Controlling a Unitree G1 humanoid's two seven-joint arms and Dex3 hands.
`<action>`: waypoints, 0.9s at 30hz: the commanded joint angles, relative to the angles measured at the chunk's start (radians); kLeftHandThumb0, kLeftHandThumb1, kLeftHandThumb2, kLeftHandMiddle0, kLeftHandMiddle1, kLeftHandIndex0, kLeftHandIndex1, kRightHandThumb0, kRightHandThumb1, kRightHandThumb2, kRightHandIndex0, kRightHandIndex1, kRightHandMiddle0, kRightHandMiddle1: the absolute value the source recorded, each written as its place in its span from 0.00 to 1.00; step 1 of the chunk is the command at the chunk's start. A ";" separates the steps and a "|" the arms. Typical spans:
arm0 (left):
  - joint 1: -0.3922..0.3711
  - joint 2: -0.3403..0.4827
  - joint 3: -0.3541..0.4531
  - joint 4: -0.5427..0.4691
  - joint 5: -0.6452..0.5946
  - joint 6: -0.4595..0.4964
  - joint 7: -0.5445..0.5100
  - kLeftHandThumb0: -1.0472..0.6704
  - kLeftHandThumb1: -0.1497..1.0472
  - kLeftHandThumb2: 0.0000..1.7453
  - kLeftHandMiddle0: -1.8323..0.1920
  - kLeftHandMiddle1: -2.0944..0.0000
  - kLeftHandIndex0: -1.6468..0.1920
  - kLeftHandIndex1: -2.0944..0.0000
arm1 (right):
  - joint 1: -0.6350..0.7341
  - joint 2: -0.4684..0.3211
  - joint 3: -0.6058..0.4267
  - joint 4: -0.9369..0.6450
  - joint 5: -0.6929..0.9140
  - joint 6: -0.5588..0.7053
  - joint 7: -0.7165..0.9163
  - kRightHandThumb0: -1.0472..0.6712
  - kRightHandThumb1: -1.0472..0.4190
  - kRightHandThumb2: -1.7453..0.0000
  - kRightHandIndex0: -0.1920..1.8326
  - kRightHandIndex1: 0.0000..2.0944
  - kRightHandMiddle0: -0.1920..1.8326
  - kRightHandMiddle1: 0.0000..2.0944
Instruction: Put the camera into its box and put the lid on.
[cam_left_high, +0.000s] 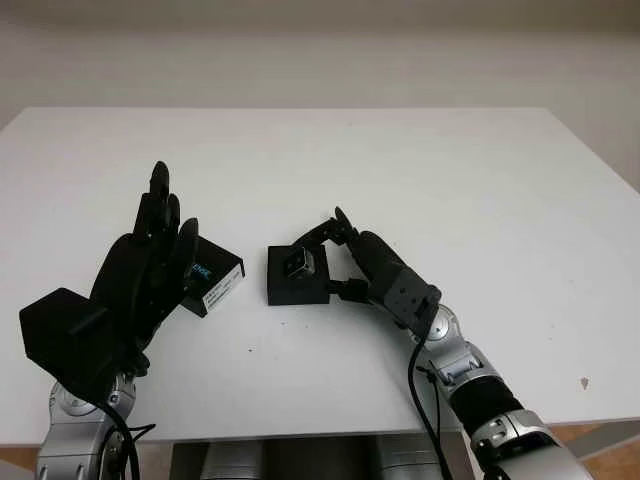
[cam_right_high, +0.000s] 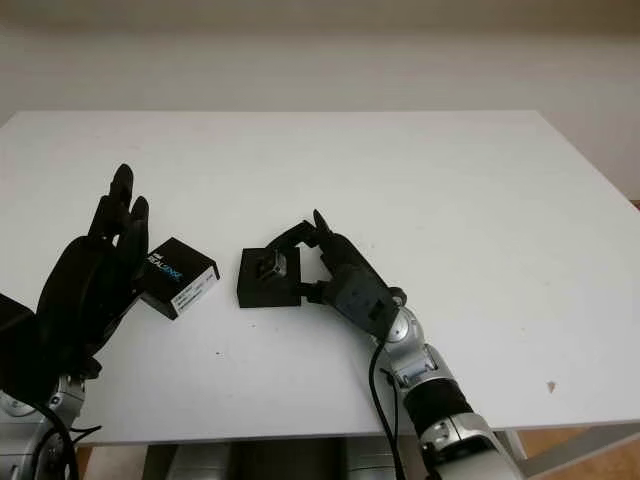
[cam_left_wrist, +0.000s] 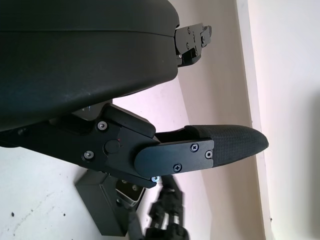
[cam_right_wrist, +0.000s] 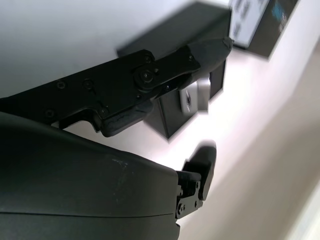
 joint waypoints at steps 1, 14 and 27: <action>-0.003 0.005 -0.002 -0.020 0.000 -0.006 -0.002 0.13 1.00 0.33 1.00 1.00 1.00 1.00 | -0.004 -0.007 -0.005 -0.114 -0.033 0.028 -0.038 0.19 0.11 0.98 0.10 0.05 0.16 0.08; -0.016 -0.023 -0.023 -0.003 0.006 -0.018 0.020 0.13 1.00 0.33 1.00 1.00 1.00 1.00 | -0.091 -0.088 -0.039 -0.415 0.039 0.187 0.169 0.24 0.18 0.97 0.27 0.21 0.18 0.42; -0.033 -0.040 -0.045 0.006 0.026 -0.018 0.038 0.13 1.00 0.33 1.00 1.00 1.00 1.00 | -0.133 -0.269 0.133 -0.657 -0.366 0.212 0.290 0.16 0.10 0.96 0.20 0.28 0.25 0.34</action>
